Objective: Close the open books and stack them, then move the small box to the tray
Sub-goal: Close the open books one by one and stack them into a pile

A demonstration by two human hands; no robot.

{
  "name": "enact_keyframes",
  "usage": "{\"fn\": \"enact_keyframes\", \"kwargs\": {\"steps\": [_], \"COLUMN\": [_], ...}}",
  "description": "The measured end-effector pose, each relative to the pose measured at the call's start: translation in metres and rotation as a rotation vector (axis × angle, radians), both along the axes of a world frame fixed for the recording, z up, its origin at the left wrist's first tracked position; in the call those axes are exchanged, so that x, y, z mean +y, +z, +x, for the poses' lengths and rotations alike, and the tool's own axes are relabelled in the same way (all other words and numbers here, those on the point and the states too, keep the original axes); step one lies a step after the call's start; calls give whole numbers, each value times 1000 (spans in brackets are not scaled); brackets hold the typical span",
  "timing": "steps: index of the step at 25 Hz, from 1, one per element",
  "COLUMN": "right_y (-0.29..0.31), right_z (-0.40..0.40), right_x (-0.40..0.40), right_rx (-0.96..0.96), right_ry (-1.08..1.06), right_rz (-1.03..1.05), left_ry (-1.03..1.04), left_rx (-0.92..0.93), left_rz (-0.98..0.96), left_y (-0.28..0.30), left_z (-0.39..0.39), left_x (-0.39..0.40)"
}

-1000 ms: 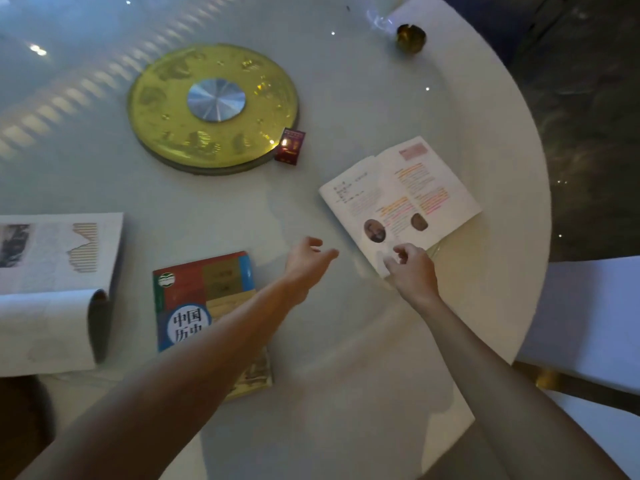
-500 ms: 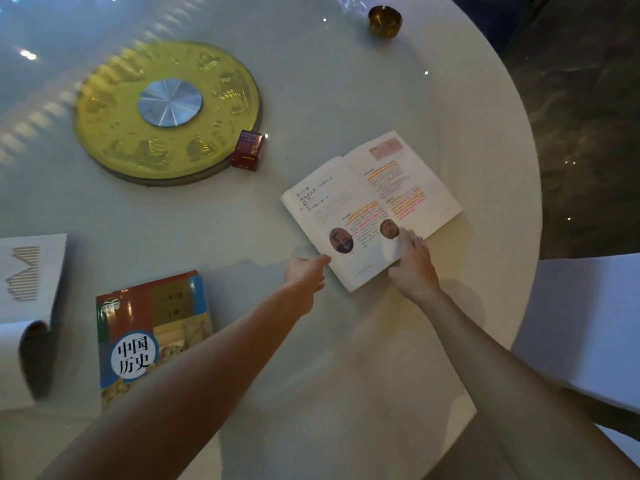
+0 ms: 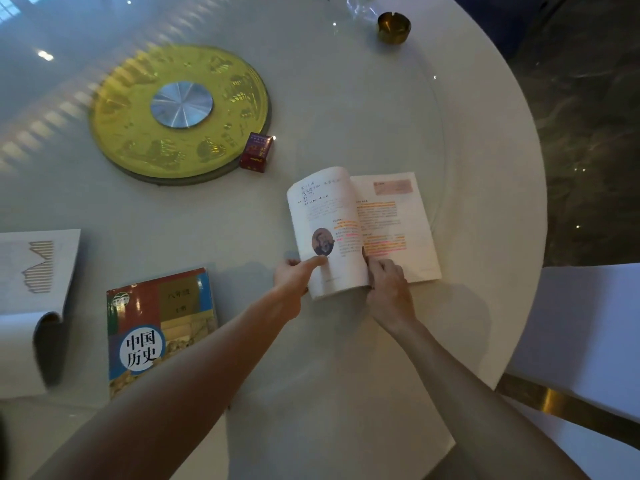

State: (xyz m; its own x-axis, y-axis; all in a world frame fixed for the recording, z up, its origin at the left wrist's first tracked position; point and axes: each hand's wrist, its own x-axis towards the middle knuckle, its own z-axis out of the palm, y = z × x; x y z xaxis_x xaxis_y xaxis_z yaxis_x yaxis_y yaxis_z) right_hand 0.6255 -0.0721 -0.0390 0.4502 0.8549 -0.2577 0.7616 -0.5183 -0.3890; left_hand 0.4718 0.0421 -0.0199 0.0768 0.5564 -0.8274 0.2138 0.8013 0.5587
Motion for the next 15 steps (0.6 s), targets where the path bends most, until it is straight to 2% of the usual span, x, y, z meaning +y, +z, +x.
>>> {"fn": "enact_keyframes", "kwargs": {"steps": [3, 5, 8, 11, 13, 15], "right_y": [-3, -1, -2, -2, 1, 3], "right_z": [-29, -50, -63, -66, -67, -76], "right_x": [-17, -24, -31, -37, -47, -57], "right_rx": [6, 42, 127, 67, 196, 409], "right_ry": [31, 72, 32, -322, -628, -776], "right_rz": [16, 5, 0, -37, -88, -108], "left_ry": [85, 91, 57, 17, -33, -101], "left_rx": [-60, -122, -111, -58, -12, 21], "left_rz": [47, 94, 143, 178, 193, 215], "left_y": [6, 16, 28, 41, 51, 61], "left_z": [-31, -57, -90, -130, -153, -170], "left_x": [-1, -1, 1, 1, -3, -7]}}
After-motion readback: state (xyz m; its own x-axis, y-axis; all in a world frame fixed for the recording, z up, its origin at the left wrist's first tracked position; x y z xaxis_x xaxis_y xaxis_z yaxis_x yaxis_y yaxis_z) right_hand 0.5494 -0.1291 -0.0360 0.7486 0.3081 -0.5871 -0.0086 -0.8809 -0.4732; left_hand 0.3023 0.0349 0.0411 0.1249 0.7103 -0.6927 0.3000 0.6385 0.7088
